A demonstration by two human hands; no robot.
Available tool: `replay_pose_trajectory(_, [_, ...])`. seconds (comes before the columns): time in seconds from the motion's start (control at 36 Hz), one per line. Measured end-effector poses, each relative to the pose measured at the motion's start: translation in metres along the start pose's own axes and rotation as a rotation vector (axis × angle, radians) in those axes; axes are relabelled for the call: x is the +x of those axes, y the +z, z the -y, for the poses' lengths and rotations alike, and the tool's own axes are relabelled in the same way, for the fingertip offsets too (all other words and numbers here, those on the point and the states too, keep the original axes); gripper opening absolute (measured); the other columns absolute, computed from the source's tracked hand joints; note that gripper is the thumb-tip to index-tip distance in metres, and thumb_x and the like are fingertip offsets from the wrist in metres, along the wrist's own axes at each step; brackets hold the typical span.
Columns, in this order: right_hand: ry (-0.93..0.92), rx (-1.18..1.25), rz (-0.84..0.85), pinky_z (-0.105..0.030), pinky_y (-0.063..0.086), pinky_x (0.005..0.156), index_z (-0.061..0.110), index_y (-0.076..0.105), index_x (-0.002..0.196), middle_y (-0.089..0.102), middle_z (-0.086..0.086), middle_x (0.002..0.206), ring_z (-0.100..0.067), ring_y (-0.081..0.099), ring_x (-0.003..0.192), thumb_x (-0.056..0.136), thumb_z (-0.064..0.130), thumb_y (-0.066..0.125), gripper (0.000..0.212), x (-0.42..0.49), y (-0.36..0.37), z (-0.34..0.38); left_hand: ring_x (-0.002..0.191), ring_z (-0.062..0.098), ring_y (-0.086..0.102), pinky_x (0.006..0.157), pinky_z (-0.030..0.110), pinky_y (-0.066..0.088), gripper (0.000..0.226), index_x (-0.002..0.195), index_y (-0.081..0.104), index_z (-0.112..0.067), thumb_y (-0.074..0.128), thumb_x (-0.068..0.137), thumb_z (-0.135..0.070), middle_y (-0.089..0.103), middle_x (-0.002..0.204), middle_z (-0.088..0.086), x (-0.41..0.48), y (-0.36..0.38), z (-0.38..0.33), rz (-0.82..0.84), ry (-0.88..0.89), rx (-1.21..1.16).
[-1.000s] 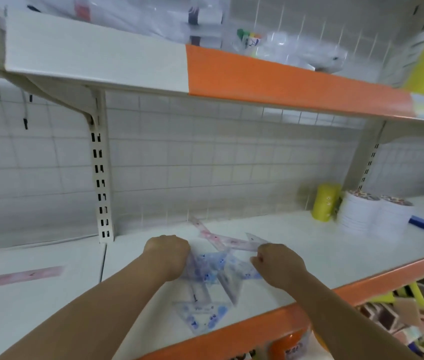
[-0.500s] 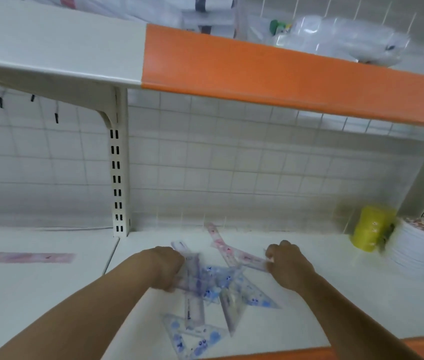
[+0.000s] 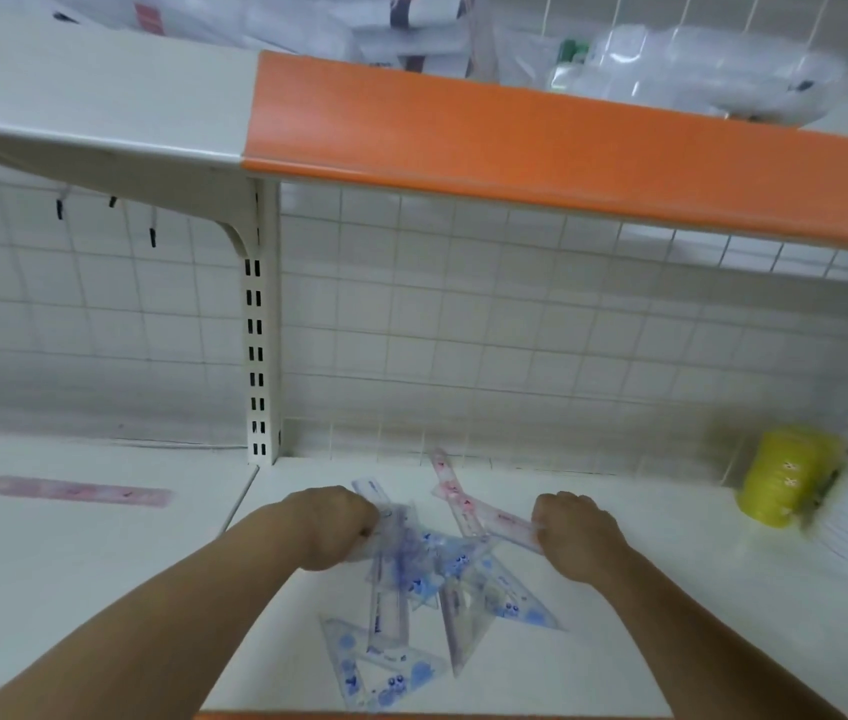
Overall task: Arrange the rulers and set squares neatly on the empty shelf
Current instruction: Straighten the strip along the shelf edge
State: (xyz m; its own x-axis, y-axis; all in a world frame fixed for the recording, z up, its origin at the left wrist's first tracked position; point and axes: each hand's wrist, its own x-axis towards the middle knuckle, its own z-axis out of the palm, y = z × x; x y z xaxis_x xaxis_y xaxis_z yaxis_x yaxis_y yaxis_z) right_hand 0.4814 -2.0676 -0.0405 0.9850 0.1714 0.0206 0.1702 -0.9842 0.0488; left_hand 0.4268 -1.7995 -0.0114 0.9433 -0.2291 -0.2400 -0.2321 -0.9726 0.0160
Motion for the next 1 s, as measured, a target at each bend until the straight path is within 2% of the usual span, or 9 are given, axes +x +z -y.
replay_pose_trajectory(0.11, [-0.004, 0.02, -0.002, -0.03, 0.043, 0.078, 0.023, 0.048, 0.095, 0.062, -0.001, 0.103, -0.021, 0.054, 0.098, 0.09, 0.014, 0.046, 0.01, -0.002, -0.006, 0.002, 0.121, 0.023, 0.049, 0.095, 0.03, 0.039, 0.044, 0.138, 0.045, -0.02, 0.038, 0.097, -0.007, 0.049, 0.136, 0.007, -0.001, -0.002, -0.002, -0.018, -0.03, 0.004])
replay_pose_trajectory(0.19, [-0.002, 0.078, -0.013, -0.027, 0.039, 0.068, 0.024, 0.04, 0.091, 0.055, 0.003, 0.091, -0.018, 0.049, 0.084, 0.091, 0.014, 0.045, 0.012, -0.004, -0.009, 0.003, 0.117, 0.026, 0.051, 0.091, 0.032, 0.042, 0.046, 0.137, 0.044, -0.014, 0.036, 0.094, -0.001, 0.051, 0.13, 0.01, 0.001, -0.001, -0.003, -0.042, -0.051, 0.053])
replay_pose_trajectory(0.25, [0.0, 0.093, -0.024, -0.024, 0.034, 0.058, 0.021, 0.039, 0.091, 0.05, 0.003, 0.084, -0.018, 0.048, 0.078, 0.089, 0.008, 0.045, 0.015, -0.003, -0.01, 0.005, 0.113, 0.027, 0.052, 0.089, 0.033, 0.042, 0.034, 0.132, 0.045, -0.01, 0.035, 0.1, -0.016, 0.052, 0.126, 0.013, 0.001, -0.001, -0.005, -0.062, -0.052, 0.059])
replay_pose_trajectory(0.33, [0.015, 0.13, -0.023, -0.02, 0.029, 0.052, 0.017, 0.038, 0.091, 0.047, 0.002, 0.083, -0.018, 0.046, 0.076, 0.087, 0.001, 0.043, 0.018, -0.003, -0.012, 0.007, 0.116, 0.028, 0.051, 0.093, 0.035, 0.041, 0.047, 0.136, 0.04, -0.012, 0.034, 0.102, -0.044, 0.048, 0.128, 0.013, 0.001, 0.0, -0.007, -0.049, -0.056, 0.063])
replay_pose_trajectory(0.44, [-0.005, 0.199, -0.035, -0.026, 0.042, 0.07, 0.015, 0.044, 0.097, 0.051, -0.003, 0.097, -0.021, 0.054, 0.087, 0.096, 0.016, 0.04, 0.004, -0.004, -0.01, 0.01, 0.119, 0.028, 0.05, 0.095, 0.037, 0.041, 0.051, 0.141, 0.036, -0.013, 0.038, 0.1, -0.044, 0.045, 0.132, 0.012, -0.001, 0.002, -0.008, -0.075, -0.058, 0.07])
replay_pose_trajectory(0.5, [-0.01, 0.247, -0.038, -0.03, 0.044, 0.077, 0.014, 0.05, 0.11, 0.054, -0.005, 0.107, -0.022, 0.056, 0.095, 0.099, 0.035, 0.038, 0.027, -0.006, -0.01, 0.011, 0.12, 0.028, 0.05, 0.096, 0.036, 0.041, 0.05, 0.141, 0.032, -0.013, 0.04, 0.1, -0.041, 0.047, 0.133, 0.012, -0.004, 0.002, -0.01, -0.096, -0.05, 0.038])
replay_pose_trajectory(0.58, [-0.028, 0.283, -0.027, -0.029, 0.042, 0.072, 0.017, 0.046, 0.118, 0.052, -0.004, 0.112, -0.02, 0.054, 0.091, 0.095, 0.052, 0.041, 0.042, -0.011, -0.012, 0.013, 0.111, 0.027, 0.055, 0.091, 0.036, 0.043, 0.044, 0.132, 0.034, -0.012, 0.044, 0.099, -0.039, 0.055, 0.125, 0.011, -0.011, 0.003, -0.014, -0.131, -0.054, 0.009])
replay_pose_trajectory(0.72, [-0.101, 0.261, -0.065, -0.029, 0.042, 0.068, 0.019, 0.044, 0.118, 0.054, -0.002, 0.11, -0.021, 0.057, 0.089, 0.094, 0.048, 0.044, 0.038, -0.018, -0.014, 0.016, 0.114, 0.026, 0.051, 0.096, 0.037, 0.039, 0.044, 0.132, 0.038, -0.014, 0.044, 0.098, -0.041, 0.053, 0.126, 0.008, -0.021, 0.007, -0.019, -0.199, -0.094, 0.13])
replay_pose_trajectory(1.0, [-0.281, 0.239, 0.003, -0.03, 0.043, 0.088, 0.021, 0.041, 0.134, 0.046, -0.002, 0.129, -0.021, 0.053, 0.11, 0.096, 0.037, 0.047, 0.041, -0.032, -0.021, 0.039, 0.119, 0.023, 0.049, 0.102, 0.036, 0.035, 0.043, 0.135, 0.045, -0.021, 0.05, 0.096, -0.039, 0.049, 0.13, 0.004, -0.055, 0.011, -0.017, -0.28, -0.182, 0.145])
